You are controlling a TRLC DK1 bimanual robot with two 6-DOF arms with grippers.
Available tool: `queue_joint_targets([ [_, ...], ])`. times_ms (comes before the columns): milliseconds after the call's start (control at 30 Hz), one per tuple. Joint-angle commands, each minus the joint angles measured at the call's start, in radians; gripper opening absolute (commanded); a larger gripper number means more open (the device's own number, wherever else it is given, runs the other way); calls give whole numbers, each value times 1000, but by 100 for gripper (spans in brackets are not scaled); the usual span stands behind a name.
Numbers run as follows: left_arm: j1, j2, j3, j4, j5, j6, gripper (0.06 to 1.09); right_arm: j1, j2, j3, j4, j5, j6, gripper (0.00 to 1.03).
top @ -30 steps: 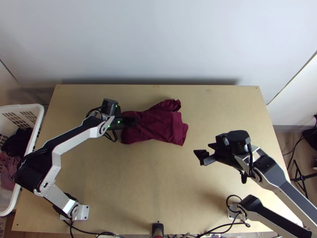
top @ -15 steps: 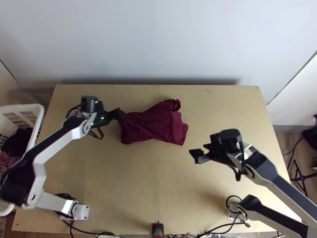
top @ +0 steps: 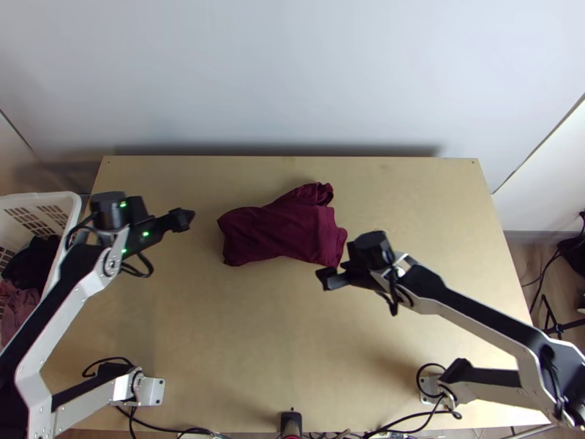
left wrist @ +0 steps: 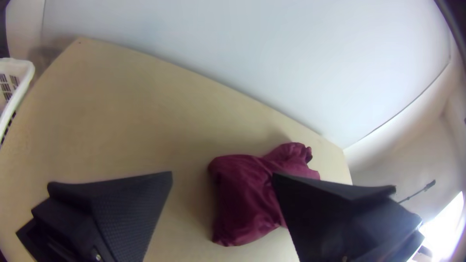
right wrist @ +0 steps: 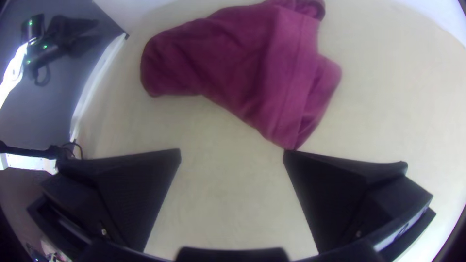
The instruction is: Fold the t-shirt
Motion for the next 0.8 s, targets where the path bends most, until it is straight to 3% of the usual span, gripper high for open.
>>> queue_joint_targets([
  [0, 77, -137, -14, -57, 1, 18, 104, 3, 140, 58, 94, 4, 76, 98],
  [200, 129, -222, -5, -89, -1, 16, 104, -23, 266, 141, 94, 2, 145, 98],
  [300, 181, -242, 7, -118, 1, 21, 104, -31, 313, 188, 94, -1, 253, 98],
  [467, 218, -266, 3, -155, 9, 50, 104, -40, 381, 259, 86, -136, 429, 98],
  [567, 224, -266, -2, -154, 10, 56, 104, -49, 399, 274, 88, -180, 457, 98],
  [767, 204, -255, 7, -132, 10, 27, 104, -87, 465, 296, 111, -182, 461, 98],
])
